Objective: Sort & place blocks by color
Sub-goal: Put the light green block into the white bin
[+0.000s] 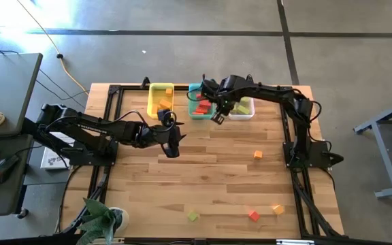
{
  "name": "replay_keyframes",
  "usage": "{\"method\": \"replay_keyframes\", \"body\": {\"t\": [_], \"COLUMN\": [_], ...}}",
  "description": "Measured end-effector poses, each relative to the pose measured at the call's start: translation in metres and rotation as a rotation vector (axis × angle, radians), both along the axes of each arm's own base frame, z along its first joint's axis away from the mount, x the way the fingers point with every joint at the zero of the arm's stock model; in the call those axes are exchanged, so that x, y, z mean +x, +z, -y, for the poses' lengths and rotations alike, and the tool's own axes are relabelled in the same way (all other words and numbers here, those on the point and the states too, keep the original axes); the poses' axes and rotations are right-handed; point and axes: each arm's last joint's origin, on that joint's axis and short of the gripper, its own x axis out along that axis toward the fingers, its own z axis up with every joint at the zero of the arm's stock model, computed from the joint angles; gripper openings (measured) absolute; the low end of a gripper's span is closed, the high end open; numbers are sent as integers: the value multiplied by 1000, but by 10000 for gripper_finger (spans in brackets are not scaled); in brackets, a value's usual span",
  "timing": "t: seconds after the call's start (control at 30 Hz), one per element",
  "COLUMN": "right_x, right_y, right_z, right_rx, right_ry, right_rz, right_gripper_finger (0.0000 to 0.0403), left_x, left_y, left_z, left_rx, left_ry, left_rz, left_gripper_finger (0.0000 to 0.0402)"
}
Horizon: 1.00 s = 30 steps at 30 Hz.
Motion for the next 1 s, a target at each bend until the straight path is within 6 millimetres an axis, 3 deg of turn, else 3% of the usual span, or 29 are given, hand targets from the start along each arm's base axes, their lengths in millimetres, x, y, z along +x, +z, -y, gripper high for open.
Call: {"method": "replay_keyframes", "body": {"t": [0.27, 0.5, 0.7, 1.0], "right_x": [-21, -42, -53, -65], "right_y": [0, -30, -52, -60], "right_z": [41, 73, 89, 105], "right_rx": [-102, -79, -24, -56], "right_ry": [-93, -178, -223, -279], "right_rz": [-65, -72, -6, 4], "right_gripper_finger": [36, 39, 38, 64], "left_x": [-1, -3, -3, -4], "left_y": [0, 0, 0, -1], "left_z": [-14, -24, -27, -29], "left_rx": [-47, -66, -67, -69], "left_ry": [88, 138, 150, 156], "left_rz": [41, 57, 58, 58], "left_gripper_finger": [200, 200, 200, 200]}}
